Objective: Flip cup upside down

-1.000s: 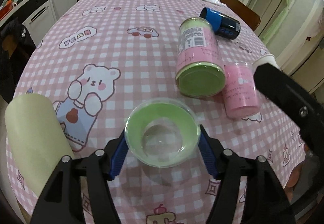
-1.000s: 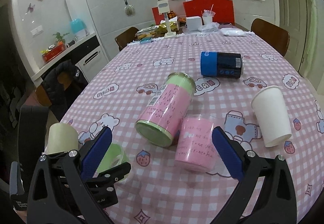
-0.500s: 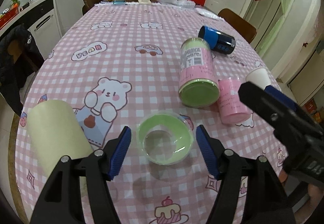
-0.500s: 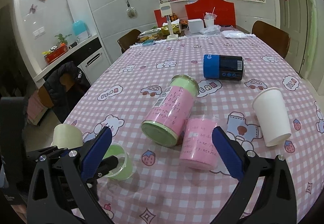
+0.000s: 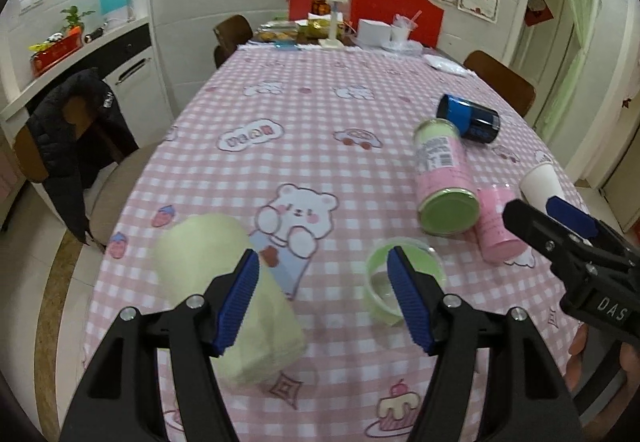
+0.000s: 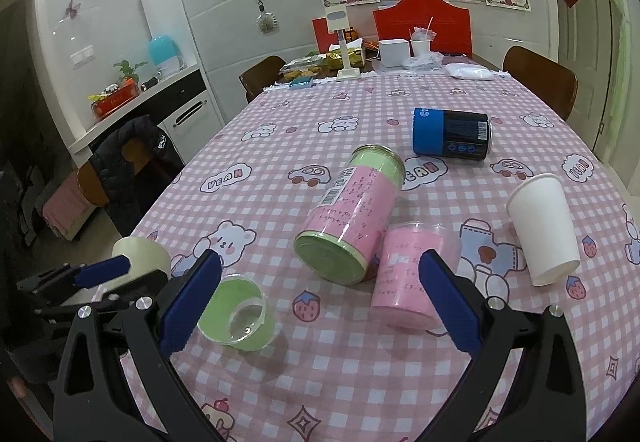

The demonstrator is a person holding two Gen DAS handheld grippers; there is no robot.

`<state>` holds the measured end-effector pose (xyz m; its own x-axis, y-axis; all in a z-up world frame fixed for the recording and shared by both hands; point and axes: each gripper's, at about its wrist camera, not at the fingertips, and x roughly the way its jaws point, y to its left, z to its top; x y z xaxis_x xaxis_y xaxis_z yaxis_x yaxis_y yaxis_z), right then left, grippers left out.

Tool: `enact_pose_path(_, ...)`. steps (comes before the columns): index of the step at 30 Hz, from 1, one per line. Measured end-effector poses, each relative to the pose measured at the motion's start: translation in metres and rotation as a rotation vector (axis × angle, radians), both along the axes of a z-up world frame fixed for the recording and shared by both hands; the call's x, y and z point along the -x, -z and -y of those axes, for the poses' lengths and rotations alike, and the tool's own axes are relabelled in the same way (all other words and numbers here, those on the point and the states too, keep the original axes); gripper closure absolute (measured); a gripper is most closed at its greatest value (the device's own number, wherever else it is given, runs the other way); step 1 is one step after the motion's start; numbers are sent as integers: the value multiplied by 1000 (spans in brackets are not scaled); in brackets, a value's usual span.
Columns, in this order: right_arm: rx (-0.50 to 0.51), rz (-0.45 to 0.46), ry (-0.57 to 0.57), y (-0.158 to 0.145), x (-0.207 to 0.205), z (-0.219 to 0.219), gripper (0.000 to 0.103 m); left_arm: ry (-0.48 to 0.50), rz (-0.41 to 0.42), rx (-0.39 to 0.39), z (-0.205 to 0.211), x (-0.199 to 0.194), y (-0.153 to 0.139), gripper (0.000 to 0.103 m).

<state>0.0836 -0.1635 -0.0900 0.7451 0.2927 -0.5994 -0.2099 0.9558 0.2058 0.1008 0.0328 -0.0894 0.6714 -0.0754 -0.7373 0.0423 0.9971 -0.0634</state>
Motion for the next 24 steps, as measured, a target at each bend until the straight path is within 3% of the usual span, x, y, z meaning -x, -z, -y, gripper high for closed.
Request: enact_pose_path(24, 51, -27, -42, 7, -6, -33, 8, -65, 21, 4, -37, -4, 3, 37)
